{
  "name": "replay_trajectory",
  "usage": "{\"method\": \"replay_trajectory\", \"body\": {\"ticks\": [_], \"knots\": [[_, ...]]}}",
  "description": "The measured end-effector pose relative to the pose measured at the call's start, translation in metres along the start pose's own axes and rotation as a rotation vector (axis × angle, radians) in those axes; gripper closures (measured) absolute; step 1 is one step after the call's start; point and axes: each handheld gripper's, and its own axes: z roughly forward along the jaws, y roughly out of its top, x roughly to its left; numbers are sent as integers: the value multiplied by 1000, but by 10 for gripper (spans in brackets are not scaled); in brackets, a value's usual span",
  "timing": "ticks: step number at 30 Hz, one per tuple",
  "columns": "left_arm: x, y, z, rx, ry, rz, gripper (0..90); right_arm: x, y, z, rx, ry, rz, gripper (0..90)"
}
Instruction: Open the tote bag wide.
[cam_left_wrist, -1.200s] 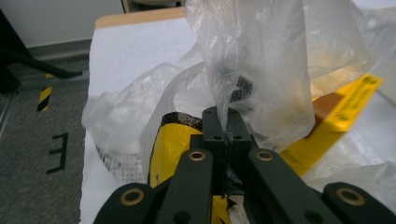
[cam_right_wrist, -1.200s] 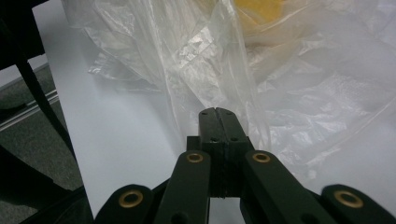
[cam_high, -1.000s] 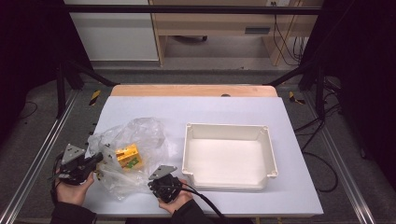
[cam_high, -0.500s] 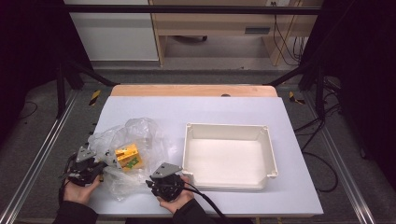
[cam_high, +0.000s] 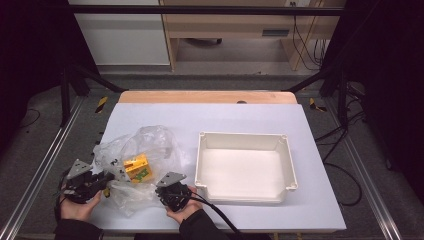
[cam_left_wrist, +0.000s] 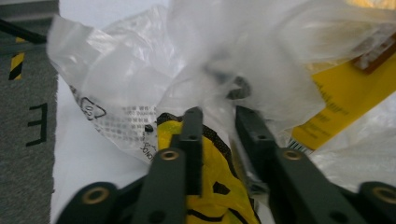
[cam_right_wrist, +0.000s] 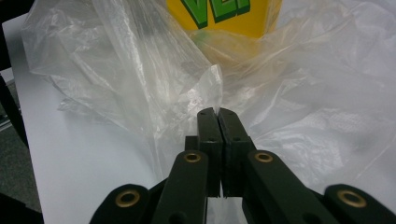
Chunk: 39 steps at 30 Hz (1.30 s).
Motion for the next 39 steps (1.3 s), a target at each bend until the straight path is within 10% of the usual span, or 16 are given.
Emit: {"method": "replay_trajectory", "body": {"ticks": [12,33,39], "knots": [[-20,20,-43,-194,-32,4,467,3,1,0,-13,30,24,900],[-53,71,-36,-175,-59,118,307,5,2,1,6,45,10,900],[-53,83,-24,-128,-64,136,523,5,2,0,11,47,2,900]]}}
